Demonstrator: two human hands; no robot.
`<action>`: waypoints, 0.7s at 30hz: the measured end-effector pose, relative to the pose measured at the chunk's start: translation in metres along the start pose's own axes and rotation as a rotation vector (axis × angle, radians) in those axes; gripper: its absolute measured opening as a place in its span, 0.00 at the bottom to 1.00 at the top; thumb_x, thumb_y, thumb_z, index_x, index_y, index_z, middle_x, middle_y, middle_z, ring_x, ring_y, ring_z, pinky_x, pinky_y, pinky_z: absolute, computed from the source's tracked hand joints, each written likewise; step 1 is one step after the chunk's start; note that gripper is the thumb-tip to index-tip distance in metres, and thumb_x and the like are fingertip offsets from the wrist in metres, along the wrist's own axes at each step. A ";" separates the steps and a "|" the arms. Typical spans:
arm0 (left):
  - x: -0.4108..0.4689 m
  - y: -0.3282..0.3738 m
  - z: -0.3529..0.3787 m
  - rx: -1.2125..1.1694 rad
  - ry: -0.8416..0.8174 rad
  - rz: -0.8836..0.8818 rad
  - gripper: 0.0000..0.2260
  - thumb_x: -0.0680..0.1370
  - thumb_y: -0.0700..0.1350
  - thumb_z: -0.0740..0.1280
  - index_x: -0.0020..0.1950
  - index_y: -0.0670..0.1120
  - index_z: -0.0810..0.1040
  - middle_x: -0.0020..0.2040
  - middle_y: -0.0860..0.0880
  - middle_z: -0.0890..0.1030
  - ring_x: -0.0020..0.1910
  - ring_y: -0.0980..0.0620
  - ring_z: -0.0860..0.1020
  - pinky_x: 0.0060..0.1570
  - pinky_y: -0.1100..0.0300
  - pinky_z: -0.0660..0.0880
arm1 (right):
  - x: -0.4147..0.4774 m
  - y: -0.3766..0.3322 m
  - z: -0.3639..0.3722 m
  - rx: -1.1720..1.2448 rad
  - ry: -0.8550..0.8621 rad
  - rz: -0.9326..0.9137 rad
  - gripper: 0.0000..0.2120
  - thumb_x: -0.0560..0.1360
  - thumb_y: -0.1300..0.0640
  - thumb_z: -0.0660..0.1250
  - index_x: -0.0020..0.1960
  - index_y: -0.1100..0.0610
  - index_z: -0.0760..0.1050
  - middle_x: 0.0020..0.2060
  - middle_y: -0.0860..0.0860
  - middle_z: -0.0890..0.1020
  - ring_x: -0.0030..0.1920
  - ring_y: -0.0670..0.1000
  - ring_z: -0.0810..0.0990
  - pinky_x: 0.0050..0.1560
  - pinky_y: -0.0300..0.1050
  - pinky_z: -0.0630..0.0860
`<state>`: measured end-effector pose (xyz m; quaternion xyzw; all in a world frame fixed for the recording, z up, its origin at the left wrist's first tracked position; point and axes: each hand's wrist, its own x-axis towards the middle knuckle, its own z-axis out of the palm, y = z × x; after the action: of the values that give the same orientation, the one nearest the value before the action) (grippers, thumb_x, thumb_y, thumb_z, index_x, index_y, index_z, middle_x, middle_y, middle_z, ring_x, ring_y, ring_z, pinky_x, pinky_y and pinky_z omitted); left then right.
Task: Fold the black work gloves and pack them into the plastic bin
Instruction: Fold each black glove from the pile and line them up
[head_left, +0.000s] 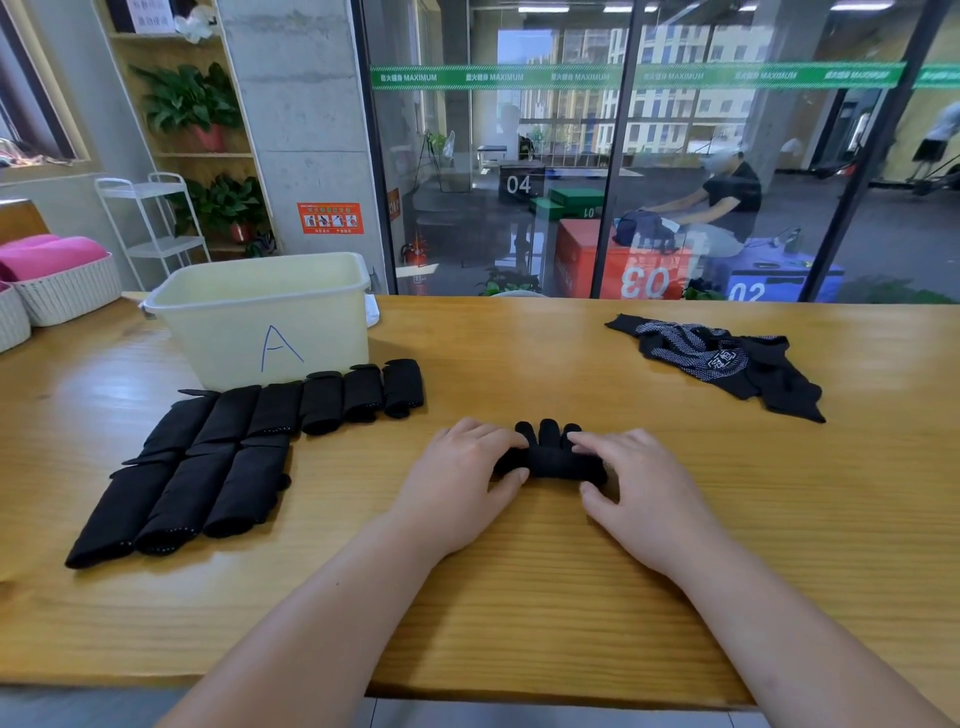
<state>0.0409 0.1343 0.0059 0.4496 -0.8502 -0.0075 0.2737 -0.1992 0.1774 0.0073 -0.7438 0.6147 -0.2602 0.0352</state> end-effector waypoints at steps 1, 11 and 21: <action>-0.001 0.001 -0.002 -0.028 0.010 -0.021 0.16 0.84 0.56 0.67 0.71 0.56 0.79 0.62 0.59 0.82 0.61 0.57 0.74 0.64 0.56 0.73 | -0.001 0.001 -0.001 0.054 0.005 0.036 0.25 0.80 0.47 0.69 0.76 0.37 0.71 0.62 0.34 0.77 0.65 0.38 0.71 0.63 0.42 0.73; 0.000 -0.001 -0.009 -0.383 -0.035 -0.286 0.14 0.84 0.61 0.65 0.69 0.62 0.77 0.55 0.58 0.82 0.59 0.61 0.77 0.58 0.60 0.73 | 0.002 0.000 -0.003 0.344 0.086 0.171 0.20 0.80 0.47 0.72 0.70 0.36 0.75 0.54 0.38 0.82 0.49 0.39 0.80 0.56 0.42 0.77; 0.007 0.000 0.003 -0.025 0.175 -0.090 0.10 0.84 0.52 0.66 0.64 0.53 0.82 0.59 0.58 0.78 0.60 0.55 0.75 0.61 0.55 0.74 | 0.016 0.006 0.009 0.384 0.174 0.107 0.16 0.80 0.62 0.72 0.63 0.44 0.81 0.55 0.38 0.79 0.56 0.35 0.79 0.51 0.28 0.78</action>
<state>0.0368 0.1285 0.0066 0.4828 -0.8018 0.0091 0.3520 -0.1986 0.1587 0.0029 -0.6645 0.5932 -0.4334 0.1368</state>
